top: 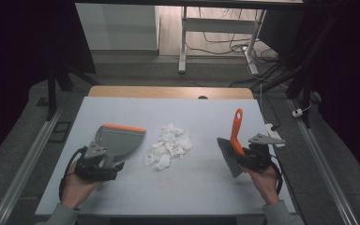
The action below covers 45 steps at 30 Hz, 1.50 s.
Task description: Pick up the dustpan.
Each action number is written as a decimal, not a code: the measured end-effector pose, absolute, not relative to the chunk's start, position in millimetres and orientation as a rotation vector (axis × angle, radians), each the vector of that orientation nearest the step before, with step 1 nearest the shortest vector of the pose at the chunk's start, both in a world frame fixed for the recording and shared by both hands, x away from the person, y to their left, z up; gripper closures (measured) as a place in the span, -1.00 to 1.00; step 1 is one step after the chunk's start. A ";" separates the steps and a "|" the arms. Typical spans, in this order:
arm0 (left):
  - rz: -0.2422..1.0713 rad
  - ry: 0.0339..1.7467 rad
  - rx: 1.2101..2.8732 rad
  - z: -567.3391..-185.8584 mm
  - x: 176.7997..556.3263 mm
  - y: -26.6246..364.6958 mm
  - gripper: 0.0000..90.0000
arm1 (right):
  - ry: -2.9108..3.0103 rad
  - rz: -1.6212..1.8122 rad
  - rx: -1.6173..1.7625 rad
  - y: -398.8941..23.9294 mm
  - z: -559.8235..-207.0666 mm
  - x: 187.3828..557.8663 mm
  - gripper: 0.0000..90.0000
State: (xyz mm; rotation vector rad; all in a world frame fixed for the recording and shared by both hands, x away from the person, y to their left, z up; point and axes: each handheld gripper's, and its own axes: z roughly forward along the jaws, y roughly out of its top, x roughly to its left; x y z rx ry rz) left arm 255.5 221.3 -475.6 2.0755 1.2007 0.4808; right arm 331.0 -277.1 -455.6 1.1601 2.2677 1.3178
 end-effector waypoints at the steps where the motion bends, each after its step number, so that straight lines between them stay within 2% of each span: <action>1: 0.475 1.205 2.081 -474.6 255.7 222.1 -0.62 | 2.267 1.317 1.160 -277.2 -455.5 330.9 0.59; 14: 0.530 1.203 2.091 -455.0 249.0 234.7 -0.69 | 2.269 1.302 1.161 -277.2 -454.7 330.3 0.59; 24: 0.390 1.374 2.144 -466.6 260.5 247.2 -0.73 | 2.271 1.299 1.161 -276.6 -455.2 330.5 0.59; 45: 0.302 1.607 2.070 -499.9 287.5 235.3 -0.73 | 2.296 1.333 1.146 -272.6 -455.7 331.2 0.59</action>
